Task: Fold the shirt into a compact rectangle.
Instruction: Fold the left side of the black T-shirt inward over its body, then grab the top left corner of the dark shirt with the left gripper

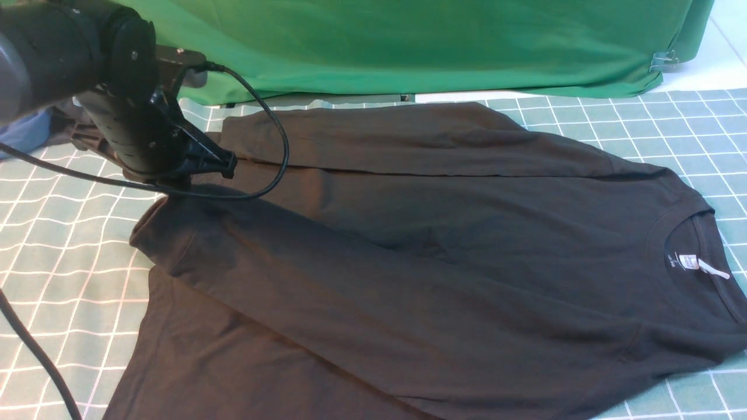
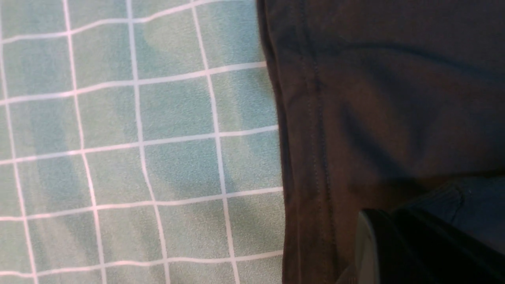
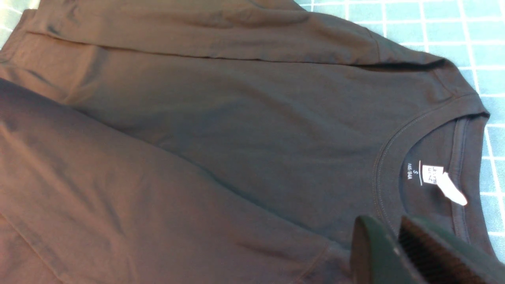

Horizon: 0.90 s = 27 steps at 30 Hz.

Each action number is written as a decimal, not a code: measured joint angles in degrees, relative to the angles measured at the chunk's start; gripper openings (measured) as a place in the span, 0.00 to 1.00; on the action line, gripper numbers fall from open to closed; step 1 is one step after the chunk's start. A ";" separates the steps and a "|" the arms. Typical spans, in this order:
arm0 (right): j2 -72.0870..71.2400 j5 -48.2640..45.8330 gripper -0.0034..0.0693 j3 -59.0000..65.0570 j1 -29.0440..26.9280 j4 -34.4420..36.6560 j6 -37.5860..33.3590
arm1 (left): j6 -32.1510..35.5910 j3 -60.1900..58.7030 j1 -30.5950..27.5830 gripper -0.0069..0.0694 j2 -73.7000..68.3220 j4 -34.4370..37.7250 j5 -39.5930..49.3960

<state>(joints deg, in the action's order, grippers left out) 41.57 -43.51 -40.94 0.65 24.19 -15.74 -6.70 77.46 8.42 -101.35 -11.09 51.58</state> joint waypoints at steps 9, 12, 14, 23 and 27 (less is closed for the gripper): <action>0.00 -0.05 0.18 0.00 0.00 0.00 0.00 | 0.01 0.00 0.00 0.53 0.00 -2.84 -0.88; 0.00 -0.12 0.18 0.00 0.00 0.00 0.00 | -3.75 0.14 0.00 0.62 0.00 -3.46 -3.11; 0.00 -0.22 0.18 0.00 0.00 0.00 0.00 | -8.05 1.08 -0.45 0.64 -0.20 -2.79 -4.14; 0.00 -0.64 0.19 0.00 0.00 0.00 0.00 | -3.65 15.90 -5.43 0.55 -9.28 13.50 -3.27; 0.00 -1.59 0.20 0.00 0.00 0.00 0.00 | -1.94 23.36 -5.48 0.54 -16.39 14.07 -4.36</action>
<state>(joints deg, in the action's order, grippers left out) 41.57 -45.10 -40.94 0.65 24.19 -15.74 -8.64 100.82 2.94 -117.73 2.98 47.22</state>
